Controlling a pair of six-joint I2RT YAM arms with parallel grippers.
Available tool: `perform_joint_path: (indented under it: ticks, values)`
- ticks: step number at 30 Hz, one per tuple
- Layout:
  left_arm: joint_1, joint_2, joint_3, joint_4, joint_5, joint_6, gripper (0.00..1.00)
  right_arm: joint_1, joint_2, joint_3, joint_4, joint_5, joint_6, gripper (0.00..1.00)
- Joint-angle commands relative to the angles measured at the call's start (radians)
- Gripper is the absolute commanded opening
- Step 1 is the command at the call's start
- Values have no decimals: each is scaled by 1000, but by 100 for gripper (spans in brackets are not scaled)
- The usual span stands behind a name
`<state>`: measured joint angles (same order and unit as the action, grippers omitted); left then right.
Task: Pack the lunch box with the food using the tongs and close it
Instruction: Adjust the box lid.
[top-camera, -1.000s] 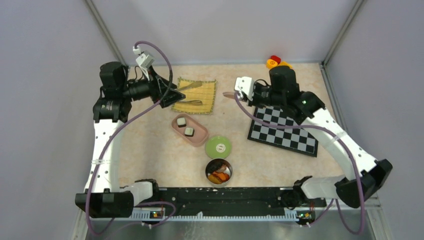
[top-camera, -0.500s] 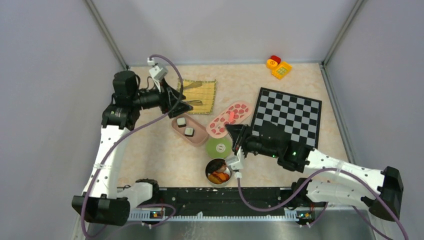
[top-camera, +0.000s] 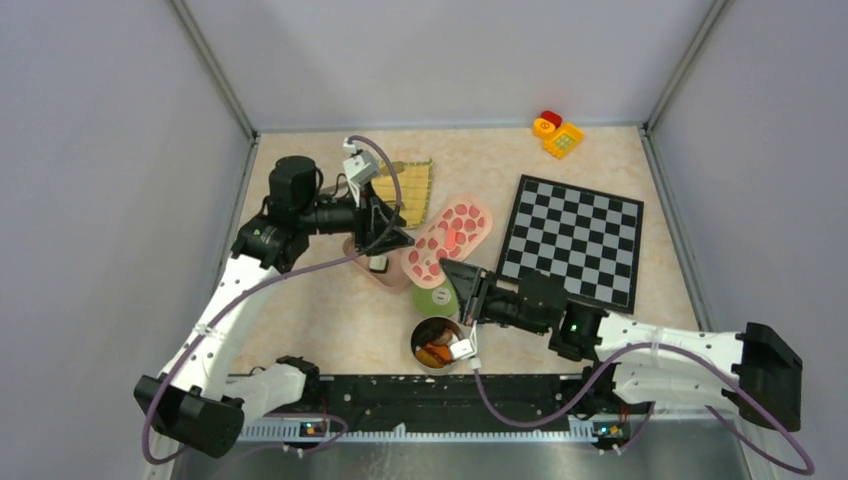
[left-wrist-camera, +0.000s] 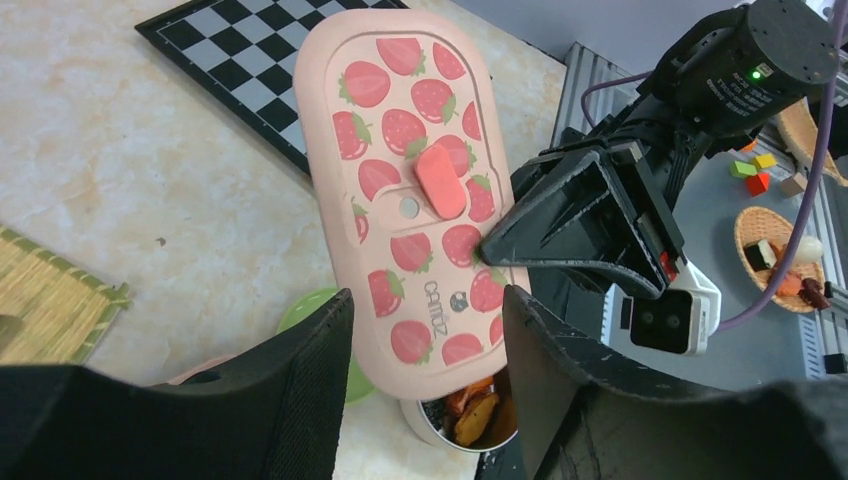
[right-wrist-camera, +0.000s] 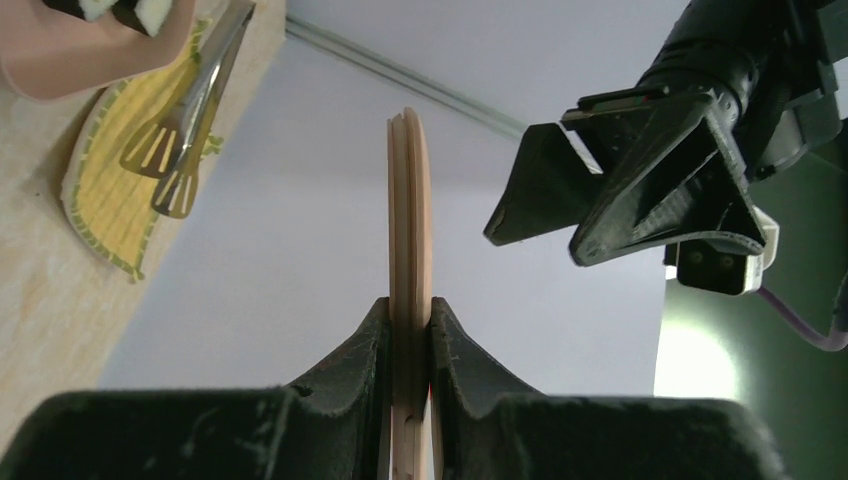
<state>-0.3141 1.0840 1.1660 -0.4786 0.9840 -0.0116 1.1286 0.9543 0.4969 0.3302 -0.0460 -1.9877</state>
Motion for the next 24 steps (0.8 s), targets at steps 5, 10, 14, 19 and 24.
perform_joint_path:
  ticks: [5, 10, 14, 19, 24]
  values:
    - [-136, 80, 95, 11, -189, 18, 59, 73, 84, 38, 148, 171, -1, 0]
    - [-215, 141, 140, -8, -284, 24, 57, 93, 125, 58, 171, 207, 12, 0]
    - [-256, 180, 145, -15, -353, 37, 56, 103, 140, 68, 170, 227, 25, 0]
    - [-291, 215, 161, -12, -419, 45, 57, 108, 152, 76, 170, 239, 35, 0]
    - [-332, 244, 169, -12, -456, 63, 55, 114, 168, 84, 175, 254, 39, 0]
